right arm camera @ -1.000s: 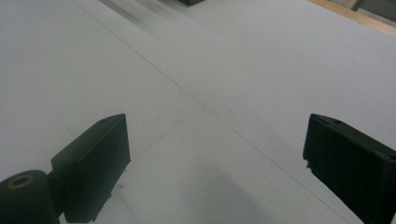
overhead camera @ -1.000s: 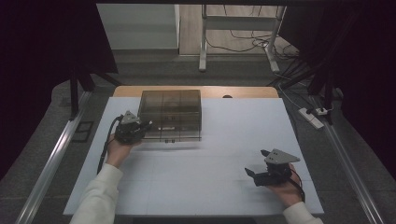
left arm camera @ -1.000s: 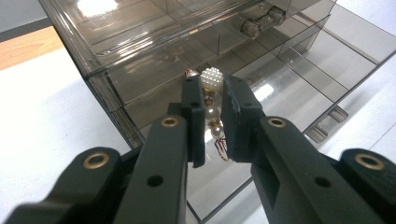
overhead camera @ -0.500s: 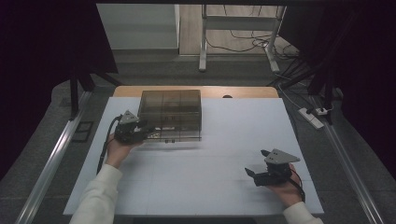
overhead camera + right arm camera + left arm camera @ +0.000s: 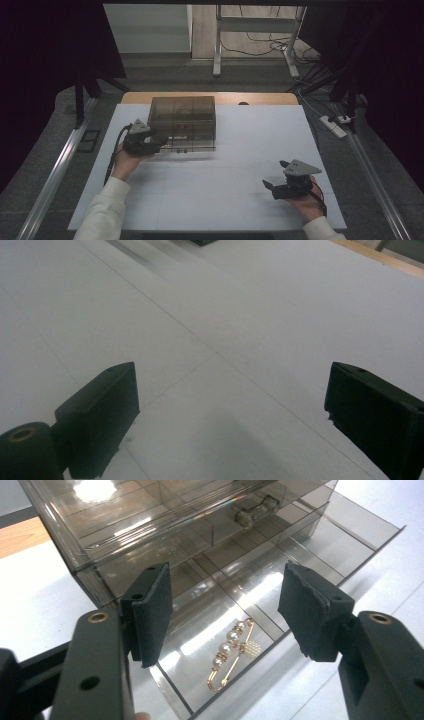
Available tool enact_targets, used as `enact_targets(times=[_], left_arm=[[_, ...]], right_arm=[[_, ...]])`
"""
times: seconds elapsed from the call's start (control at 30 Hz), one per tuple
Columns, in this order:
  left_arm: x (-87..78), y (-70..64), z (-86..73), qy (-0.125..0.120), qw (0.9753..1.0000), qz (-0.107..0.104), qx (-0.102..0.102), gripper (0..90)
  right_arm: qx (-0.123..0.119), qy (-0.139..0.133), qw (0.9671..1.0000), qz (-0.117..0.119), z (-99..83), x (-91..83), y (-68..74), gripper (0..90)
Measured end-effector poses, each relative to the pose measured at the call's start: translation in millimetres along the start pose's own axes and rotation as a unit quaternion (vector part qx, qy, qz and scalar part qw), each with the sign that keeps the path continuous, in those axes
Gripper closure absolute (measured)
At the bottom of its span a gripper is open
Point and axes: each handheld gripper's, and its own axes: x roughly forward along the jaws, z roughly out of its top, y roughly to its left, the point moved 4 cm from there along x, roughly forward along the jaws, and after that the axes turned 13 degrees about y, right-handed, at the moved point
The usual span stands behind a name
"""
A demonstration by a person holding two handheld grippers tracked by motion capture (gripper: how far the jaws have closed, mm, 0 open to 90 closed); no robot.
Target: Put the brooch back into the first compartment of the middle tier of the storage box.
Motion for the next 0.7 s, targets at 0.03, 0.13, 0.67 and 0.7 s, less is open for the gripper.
enact_targets(times=[0.03,0.13,0.67,0.7], left_arm=[[-0.6,-0.7,0.0,0.000,1.0000,-0.001,0.002,37.2],[-3.0,-3.4,-0.1,0.002,1.0000,-0.002,0.005,36.3],[-17.5,-20.7,-2.8,0.001,0.9994,-0.028,0.021,32.8],[-18.1,-21.3,-3.1,0.001,0.9994,-0.028,0.022,32.7]], right_arm=[[0.000,0.000,1.0000,0.000,0.0,-0.1,0.0,7.1],[0.000,0.000,1.0000,0.000,0.0,-0.1,0.2,7.1],[0.001,-0.002,1.0000,-0.002,-0.2,-0.6,-0.2,7.1],[0.001,-0.002,1.0000,-0.002,-0.2,-0.8,-0.2,7.2]])
